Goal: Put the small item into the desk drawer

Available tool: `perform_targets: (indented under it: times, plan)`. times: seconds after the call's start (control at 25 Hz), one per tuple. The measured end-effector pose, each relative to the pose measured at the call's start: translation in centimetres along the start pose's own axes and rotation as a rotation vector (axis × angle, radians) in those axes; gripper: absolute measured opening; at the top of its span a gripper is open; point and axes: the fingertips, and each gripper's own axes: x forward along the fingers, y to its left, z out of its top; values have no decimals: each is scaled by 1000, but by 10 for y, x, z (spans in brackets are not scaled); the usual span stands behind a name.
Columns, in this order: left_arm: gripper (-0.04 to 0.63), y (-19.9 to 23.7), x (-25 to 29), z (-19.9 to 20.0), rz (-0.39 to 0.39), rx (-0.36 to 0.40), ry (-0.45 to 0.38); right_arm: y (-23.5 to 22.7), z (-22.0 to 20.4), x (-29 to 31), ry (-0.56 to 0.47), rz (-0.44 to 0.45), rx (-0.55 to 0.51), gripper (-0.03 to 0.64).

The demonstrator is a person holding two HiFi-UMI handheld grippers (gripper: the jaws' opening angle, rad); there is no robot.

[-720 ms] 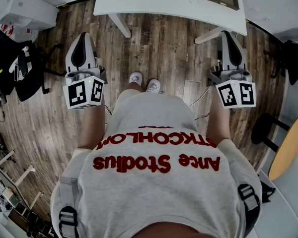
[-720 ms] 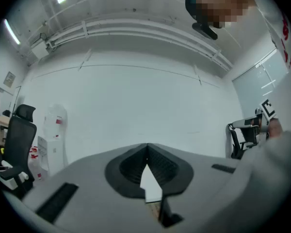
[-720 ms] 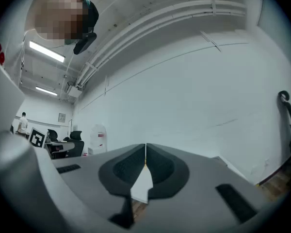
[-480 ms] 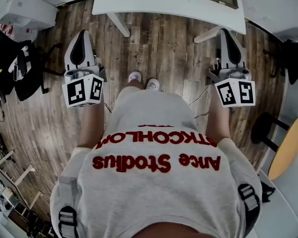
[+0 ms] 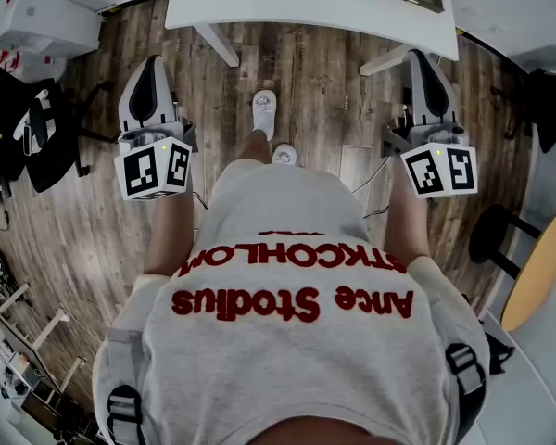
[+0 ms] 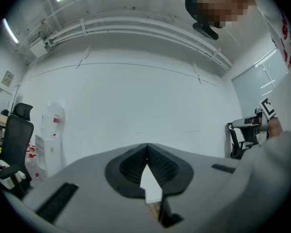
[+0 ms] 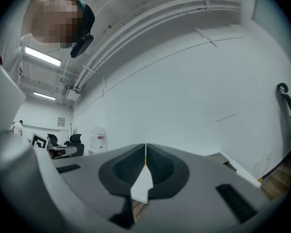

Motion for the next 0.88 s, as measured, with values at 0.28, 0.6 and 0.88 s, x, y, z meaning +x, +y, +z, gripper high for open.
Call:
perform_targets:
  times: [0.28, 0.6, 0.88]
  plan:
    - [8, -1, 44, -9, -45, -11, 10, -16, 6, 19, -5, -38, -16, 9]
    - [8, 10, 116, -8, -85, -33, -4, -30, 12, 77, 6, -36, -32, 9]
    - [8, 25, 177, -5, -120, -45, -26, -40, 19, 133, -6, -46, -59, 9]
